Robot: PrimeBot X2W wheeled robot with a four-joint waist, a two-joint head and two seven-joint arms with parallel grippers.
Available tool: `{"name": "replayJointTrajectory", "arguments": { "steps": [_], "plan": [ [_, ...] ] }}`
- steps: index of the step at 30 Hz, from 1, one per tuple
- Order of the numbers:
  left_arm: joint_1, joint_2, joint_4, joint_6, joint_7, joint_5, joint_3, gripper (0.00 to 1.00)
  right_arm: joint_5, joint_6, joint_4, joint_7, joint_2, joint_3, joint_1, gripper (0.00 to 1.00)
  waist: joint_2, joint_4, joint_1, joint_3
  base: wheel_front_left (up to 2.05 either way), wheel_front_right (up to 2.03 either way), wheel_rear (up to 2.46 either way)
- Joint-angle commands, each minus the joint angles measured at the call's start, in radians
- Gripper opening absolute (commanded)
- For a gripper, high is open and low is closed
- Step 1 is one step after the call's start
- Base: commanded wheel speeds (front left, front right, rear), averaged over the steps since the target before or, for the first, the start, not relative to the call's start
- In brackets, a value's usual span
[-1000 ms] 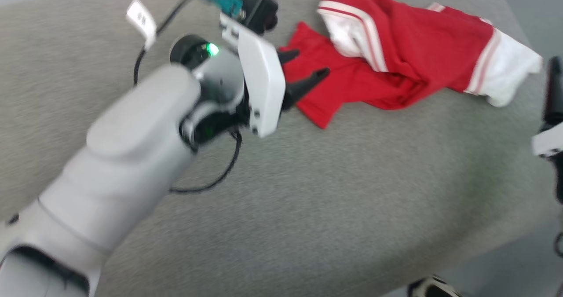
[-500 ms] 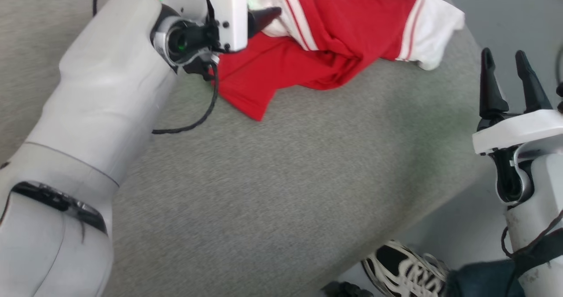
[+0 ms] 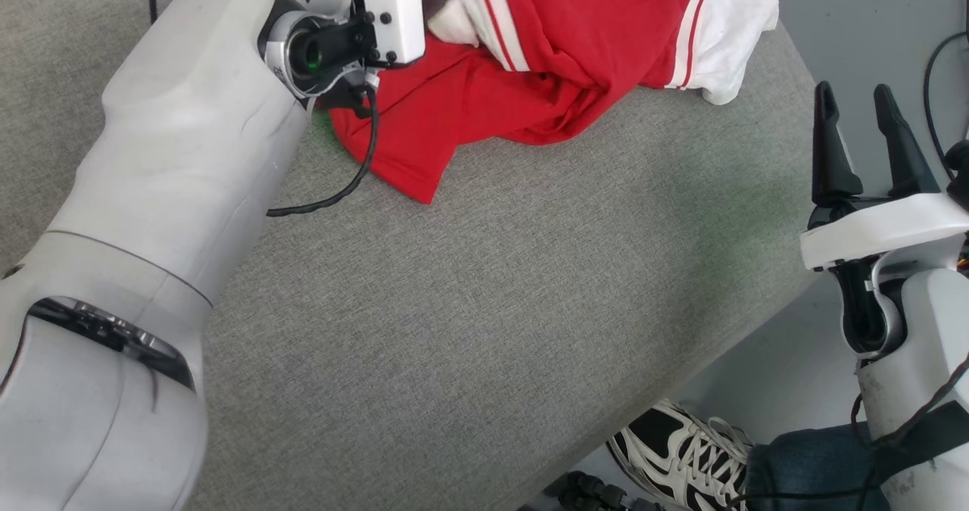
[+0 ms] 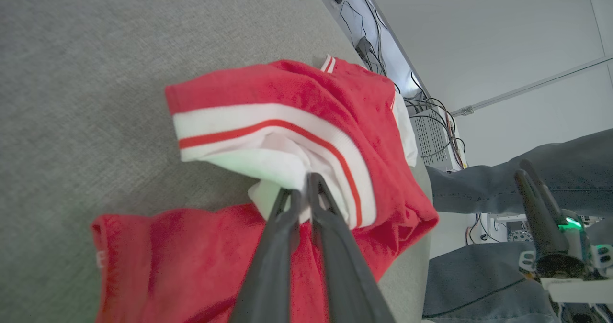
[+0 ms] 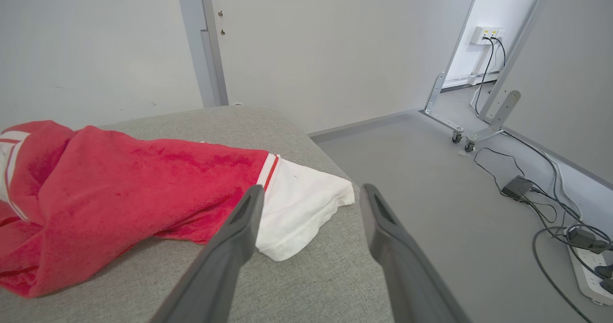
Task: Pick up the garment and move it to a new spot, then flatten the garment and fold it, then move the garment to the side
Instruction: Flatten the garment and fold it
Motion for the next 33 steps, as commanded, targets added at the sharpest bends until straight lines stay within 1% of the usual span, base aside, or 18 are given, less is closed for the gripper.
{"name": "replayJointTrajectory", "arguments": {
  "steps": [1,4,6,9,11,16,17,19,21,24,26,28,30,31,33],
  "plan": [
    [-0.001,0.000,-0.011,0.001,-0.014,-0.017,0.005,0.00,-0.007,-0.001,-0.005,-0.005,0.004,0.007,-0.003,1.00,0.0000,0.000,0.0000,-0.002,0.00,0.00,0.00],
    [-0.010,0.008,-0.032,0.001,-0.029,-0.022,-0.002,0.00,-0.007,-0.001,-0.005,-0.005,-0.006,0.003,-0.011,1.00,0.0000,0.017,0.0000,-0.011,0.00,0.00,0.00],
    [-0.022,0.020,-0.061,0.001,-0.025,-0.034,-0.007,0.00,-0.011,-0.001,-0.009,-0.005,-0.015,-0.009,-0.005,1.00,0.0000,0.047,0.0000,-0.020,0.00,0.00,0.00],
    [-0.026,0.053,-0.112,0.001,-0.013,-0.053,-0.009,0.00,-0.015,-0.001,-0.014,-0.005,-0.030,-0.020,0.012,1.00,0.0000,0.099,0.0000,-0.047,0.00,0.00,0.00],
    [-0.017,0.094,-0.150,0.001,0.002,-0.056,-0.021,0.00,-0.018,-0.001,-0.016,-0.004,-0.040,-0.023,0.022,1.00,0.0000,0.134,0.0000,-0.069,0.00,0.00,0.00],
    [0.027,0.227,-0.226,0.001,0.088,-0.090,-0.038,0.00,-0.028,-0.001,-0.037,0.015,-0.056,-0.024,0.045,1.00,0.0000,0.214,0.0000,-0.118,0.00,0.00,0.00],
    [0.027,0.227,-0.226,0.001,0.088,-0.090,-0.038,0.00,-0.028,-0.001,-0.037,0.015,-0.056,-0.024,0.045,1.00,0.0000,0.214,0.0000,-0.118,0.00,0.00,0.00],
    [0.047,0.284,-0.236,0.001,0.129,-0.101,-0.044,0.00,-0.031,-0.001,-0.049,0.027,-0.063,-0.027,0.054,1.00,0.0000,0.241,0.0000,-0.132,0.00,0.00,0.00],
    [0.068,0.339,-0.245,0.001,0.168,-0.085,-0.065,0.00,-0.034,-0.001,-0.066,0.041,-0.067,-0.029,0.066,1.00,0.0000,0.264,0.0000,-0.140,0.00,0.00,0.00],
    [0.100,0.415,-0.255,0.001,0.188,-0.058,-0.090,0.00,-0.040,-0.001,-0.093,0.059,-0.068,-0.033,0.075,1.00,0.0000,0.285,0.0000,-0.145,0.00,0.00,0.00],
    [0.120,0.456,-0.251,0.008,0.163,-0.040,-0.093,0.00,-0.043,-0.001,-0.109,0.071,-0.067,-0.035,0.083,1.00,0.0000,0.293,0.0000,-0.143,0.00,0.00,0.00],
    [0.146,0.483,-0.241,0.014,0.129,-0.026,-0.091,0.00,-0.045,-0.001,-0.128,0.082,-0.066,-0.036,0.091,1.00,0.0000,0.298,0.0000,-0.140,0.00,0.00,0.00],
    [0.165,0.510,-0.227,0.016,0.084,0.011,-0.111,0.00,-0.045,-0.001,-0.145,0.094,-0.068,-0.038,0.098,1.00,0.0000,0.301,0.0000,-0.136,0.00,0.00,0.00],
    [0.173,0.519,-0.220,0.017,0.056,0.029,-0.118,0.00,-0.046,-0.001,-0.153,0.097,-0.069,-0.039,0.103,1.00,0.0000,0.302,0.0000,-0.133,0.00,0.00,0.00],
    [0.188,0.526,-0.192,0.034,0.007,0.049,-0.117,0.00,-0.049,-0.001,-0.171,0.108,-0.070,-0.042,0.108,1.00,0.0000,0.302,0.0000,-0.128,0.00,0.00,0.00]
  ]
}}
